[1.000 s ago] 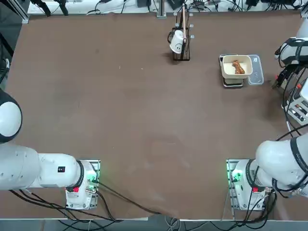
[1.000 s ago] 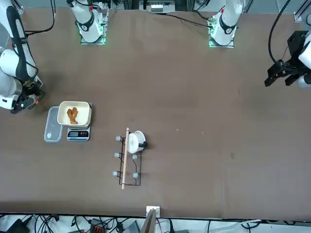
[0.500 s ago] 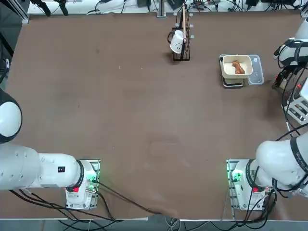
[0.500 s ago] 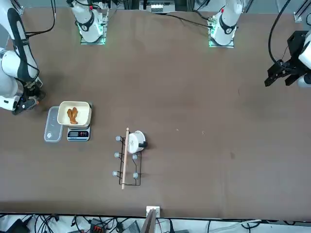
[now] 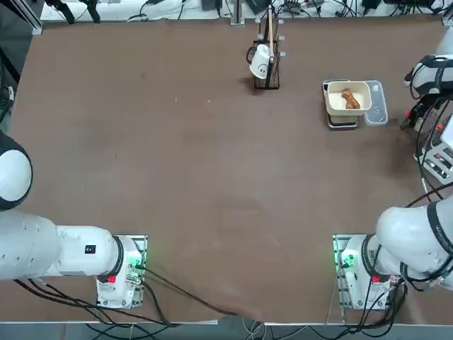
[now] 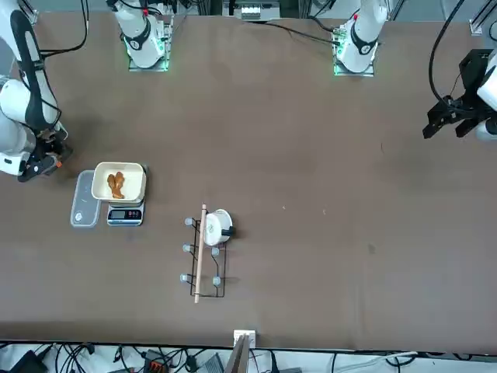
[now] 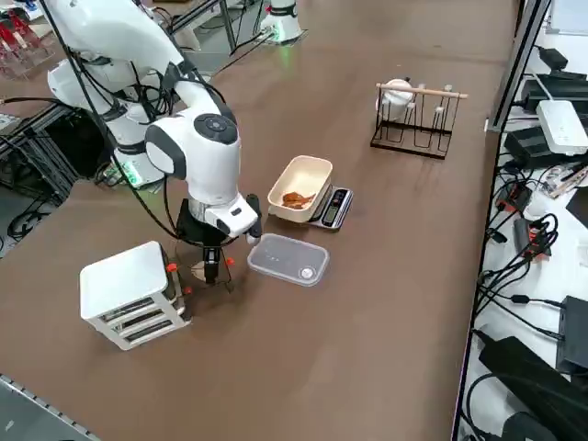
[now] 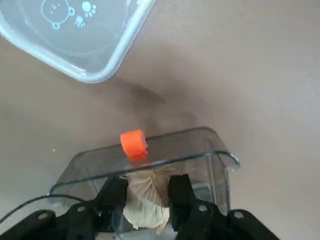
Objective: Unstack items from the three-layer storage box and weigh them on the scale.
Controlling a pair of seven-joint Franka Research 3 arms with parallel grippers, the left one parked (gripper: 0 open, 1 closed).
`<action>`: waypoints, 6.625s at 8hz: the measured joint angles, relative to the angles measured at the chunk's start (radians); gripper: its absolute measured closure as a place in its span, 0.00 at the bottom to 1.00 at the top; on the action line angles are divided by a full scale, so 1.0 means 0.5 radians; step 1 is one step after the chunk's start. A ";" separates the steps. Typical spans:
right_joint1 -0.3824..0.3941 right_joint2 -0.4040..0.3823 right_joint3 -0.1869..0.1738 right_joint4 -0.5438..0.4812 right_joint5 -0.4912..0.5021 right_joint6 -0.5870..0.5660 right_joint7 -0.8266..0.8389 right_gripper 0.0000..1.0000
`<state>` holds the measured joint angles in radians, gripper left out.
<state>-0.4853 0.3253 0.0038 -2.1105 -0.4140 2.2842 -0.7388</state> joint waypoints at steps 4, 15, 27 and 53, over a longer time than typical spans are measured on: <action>0.017 -0.103 0.022 0.130 0.011 -0.283 -0.003 0.55; 0.432 0.041 0.257 0.509 0.986 -0.670 0.642 0.54; 0.264 0.001 0.115 0.450 0.300 -0.767 0.007 0.98; -0.198 0.020 0.262 0.072 -0.020 -0.155 -0.029 0.57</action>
<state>-0.5841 0.3352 0.1346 -2.0746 -0.4242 2.2066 -0.7535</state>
